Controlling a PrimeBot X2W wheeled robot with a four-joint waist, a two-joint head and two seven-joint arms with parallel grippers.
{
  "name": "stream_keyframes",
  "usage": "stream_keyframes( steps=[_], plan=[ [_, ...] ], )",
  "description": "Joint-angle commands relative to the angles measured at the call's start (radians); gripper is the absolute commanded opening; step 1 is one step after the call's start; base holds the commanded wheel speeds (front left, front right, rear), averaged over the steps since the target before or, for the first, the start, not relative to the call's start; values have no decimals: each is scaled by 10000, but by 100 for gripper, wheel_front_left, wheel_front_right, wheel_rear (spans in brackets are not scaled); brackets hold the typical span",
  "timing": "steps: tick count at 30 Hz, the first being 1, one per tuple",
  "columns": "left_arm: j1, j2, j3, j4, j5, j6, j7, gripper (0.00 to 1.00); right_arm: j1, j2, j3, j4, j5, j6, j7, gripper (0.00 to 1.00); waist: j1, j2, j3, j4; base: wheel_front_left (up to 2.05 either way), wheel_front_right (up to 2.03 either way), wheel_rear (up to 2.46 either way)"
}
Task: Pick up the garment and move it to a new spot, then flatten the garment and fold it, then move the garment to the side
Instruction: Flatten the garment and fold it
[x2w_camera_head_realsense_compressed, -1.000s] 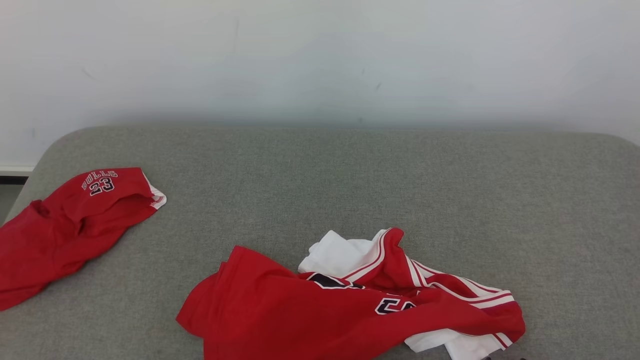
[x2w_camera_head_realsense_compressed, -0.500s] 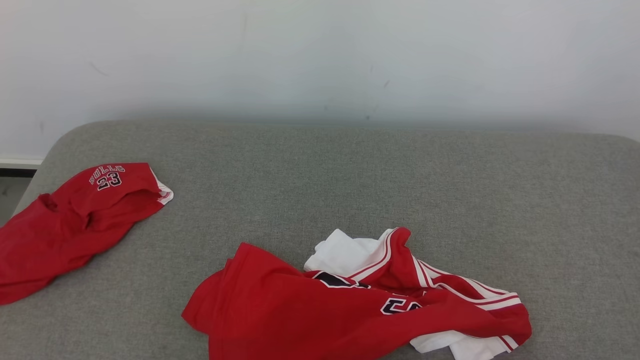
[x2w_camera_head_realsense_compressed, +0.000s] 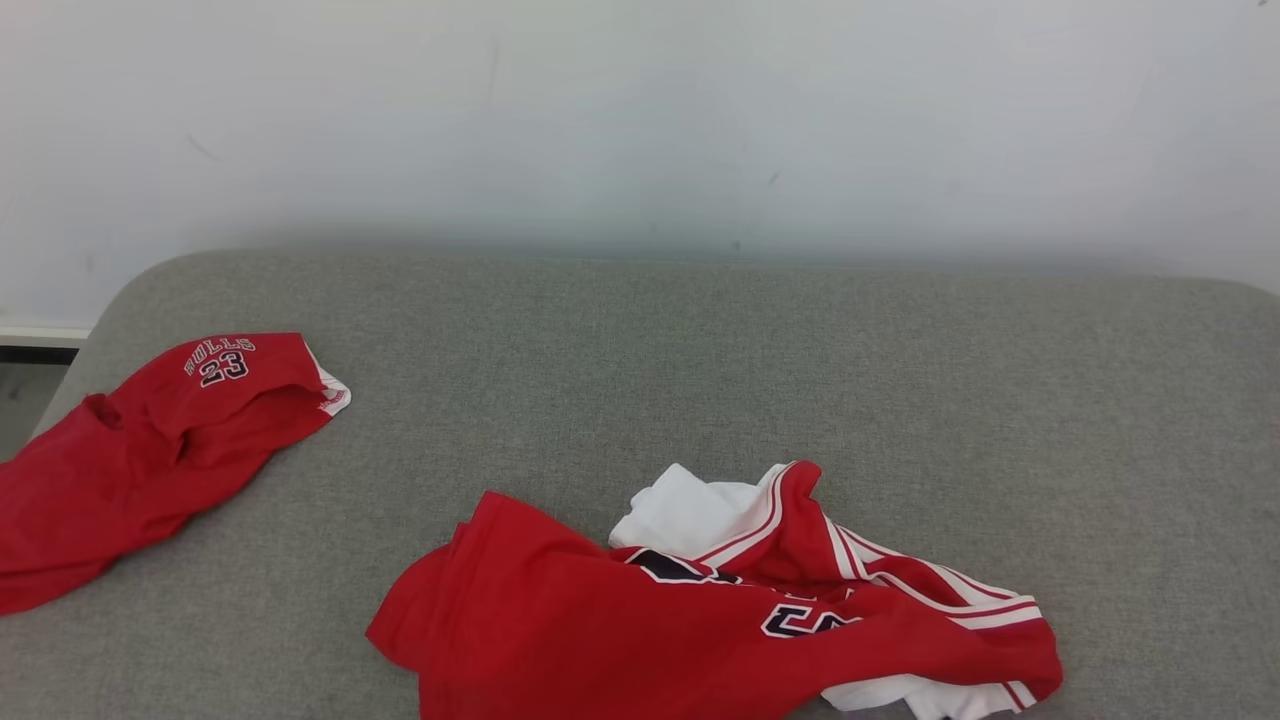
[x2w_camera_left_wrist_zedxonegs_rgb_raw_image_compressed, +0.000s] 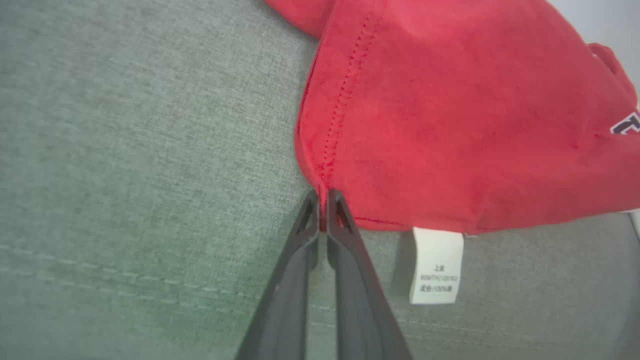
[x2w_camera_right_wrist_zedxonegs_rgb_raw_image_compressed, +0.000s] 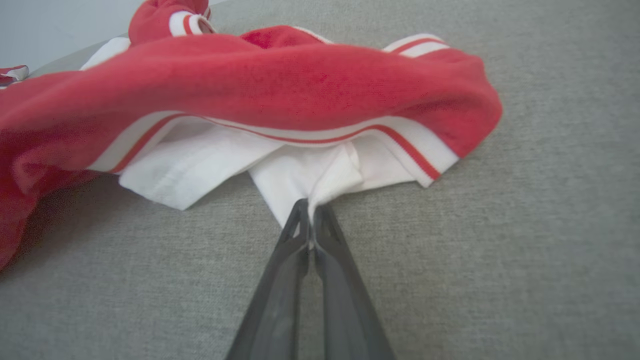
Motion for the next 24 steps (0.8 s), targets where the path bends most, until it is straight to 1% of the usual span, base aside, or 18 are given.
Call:
stream_keyframes(
  steps=[1, 5, 7, 12, 15, 18, 20, 24],
  plan=[
    [156, 57, 58, -257, -133, -16, -55, 0, 416, -13, -335, -397, -246, 12, 1, 0, 0, 0, -59, 13, 0, 0, 0],
    [460, 297, 449, -937, -279, -15, -97, 0, 1380, -229, -962, -1479, -603, 12, 1, 0, 0, 0, -133, 29, 0, 0, 0],
    [652, 395, 675, -1339, -181, -15, -96, 0, 1850, -378, -1303, -1863, -667, 12, 1, 0, 0, 0, -178, -1, 0, 0, 0],
    [1098, 481, 1066, -2286, -3, 44, -100, 0, 2573, -709, -1269, -2594, -392, 12, 110, 0, 0, 0, -222, -155, 0, 0, 0],
    [1192, 524, 1155, -2583, 30, 59, -101, 0, 2677, -795, -1255, -2885, -351, 12, 238, 0, 0, 0, -210, -236, 0, 0, 0],
    [1018, 620, 1239, -3042, 117, 99, -100, 0, 2630, -914, -976, -3459, -383, 12, 439, 0, 0, 0, -170, -323, 0, 0, 0],
    [706, 757, 1271, -3397, 140, 117, 7, 0, 2435, -1029, -825, -3915, -374, 12, 599, 0, 0, 0, -136, -361, 0, 0, 0],
    [-277, 1246, 1329, -4112, 280, 101, 517, 0, 1668, -1308, -561, -4919, -198, 12, 1038, 0, 0, 0, 97, -489, 0, 0, 0]
  ],
)
